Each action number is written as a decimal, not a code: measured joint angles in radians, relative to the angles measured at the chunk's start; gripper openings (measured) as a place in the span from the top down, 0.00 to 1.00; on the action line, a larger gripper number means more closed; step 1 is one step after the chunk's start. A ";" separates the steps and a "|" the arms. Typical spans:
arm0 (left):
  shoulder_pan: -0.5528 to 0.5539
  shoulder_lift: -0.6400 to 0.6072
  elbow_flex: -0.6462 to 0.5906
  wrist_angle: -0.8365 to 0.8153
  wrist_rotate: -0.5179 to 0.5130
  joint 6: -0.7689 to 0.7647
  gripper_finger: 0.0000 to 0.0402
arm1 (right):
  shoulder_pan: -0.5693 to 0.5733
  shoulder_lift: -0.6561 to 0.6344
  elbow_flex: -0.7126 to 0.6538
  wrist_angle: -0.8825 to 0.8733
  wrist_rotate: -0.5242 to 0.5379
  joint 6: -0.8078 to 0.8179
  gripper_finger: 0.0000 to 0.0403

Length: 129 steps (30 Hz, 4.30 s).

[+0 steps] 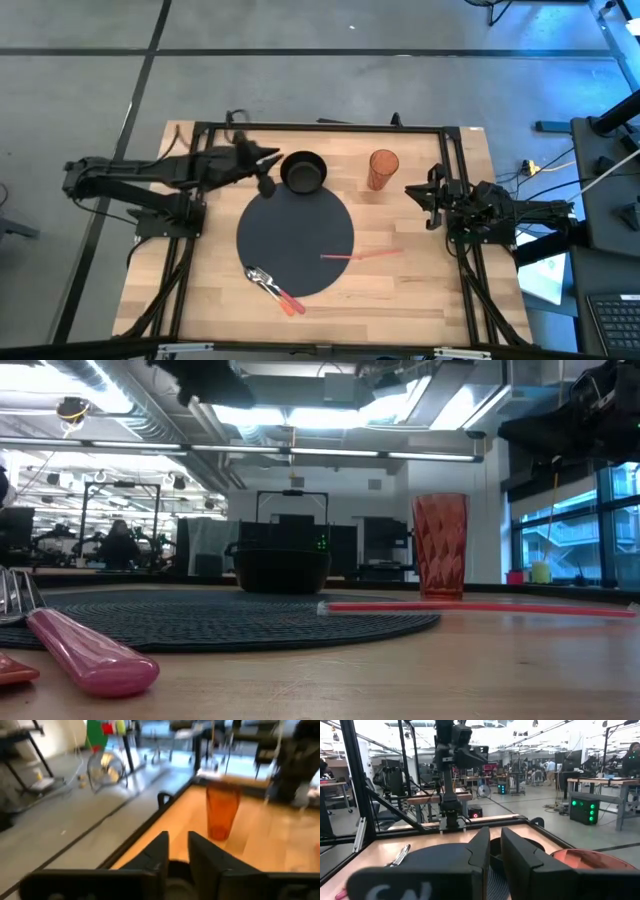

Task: Pick & Place Utensil
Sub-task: Put the black bowl on the black tablemat

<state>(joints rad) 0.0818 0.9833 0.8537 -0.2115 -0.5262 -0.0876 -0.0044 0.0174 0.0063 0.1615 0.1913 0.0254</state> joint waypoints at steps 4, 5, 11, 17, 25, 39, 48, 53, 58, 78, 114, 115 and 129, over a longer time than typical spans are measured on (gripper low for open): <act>0.035 0.139 0.125 -0.165 0.025 0.007 0.62 | 0.000 0.000 0.000 -0.021 -0.001 -0.004 0.88; 0.039 0.173 0.154 -0.197 0.039 0.022 0.58 | 0.000 0.000 0.000 -0.021 -0.003 -0.004 0.88; 0.043 0.361 0.284 -0.333 0.096 0.150 0.44 | 0.000 0.000 0.000 -0.033 -0.017 0.000 0.88; 0.042 0.490 0.348 -0.372 0.118 0.211 0.43 | 0.000 0.000 0.000 -0.038 -0.035 -0.007 0.88; 0.060 0.582 0.357 -0.364 0.160 0.183 0.42 | 0.000 0.000 0.000 -0.036 -0.036 -0.008 0.88; 0.074 0.702 0.356 -0.391 0.324 0.232 0.41 | 0.000 0.000 0.000 -0.036 -0.037 -0.003 0.88; 0.084 0.768 0.355 -0.429 0.365 0.231 0.41 | 0.000 0.000 0.000 -0.036 -0.037 -0.003 0.88; 0.091 0.798 0.355 -0.450 0.364 0.221 0.41 | 0.000 0.000 0.000 -0.036 -0.037 -0.003 0.88; 0.092 0.800 0.355 -0.454 0.357 0.206 0.43 | 0.000 0.000 0.000 -0.036 -0.037 -0.003 0.88; 0.098 0.800 0.355 -0.466 0.327 0.210 0.54 | 0.000 0.000 0.000 -0.040 -0.037 0.005 0.88; 0.130 0.917 0.355 -0.458 0.379 0.223 0.78 | 0.000 0.000 0.000 -0.039 -0.035 0.019 0.88; 0.130 0.917 0.355 -0.458 0.378 0.227 0.81 | 0.000 0.000 0.000 -0.039 -0.035 0.019 0.88; 0.084 0.889 0.433 -0.583 0.250 0.272 0.99 | 0.000 0.000 0.000 -0.042 -0.035 0.019 0.88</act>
<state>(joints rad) 0.1653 1.8725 1.2868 -0.7947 -0.2765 0.1840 -0.0044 0.0177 0.0067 0.1195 0.1563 0.0444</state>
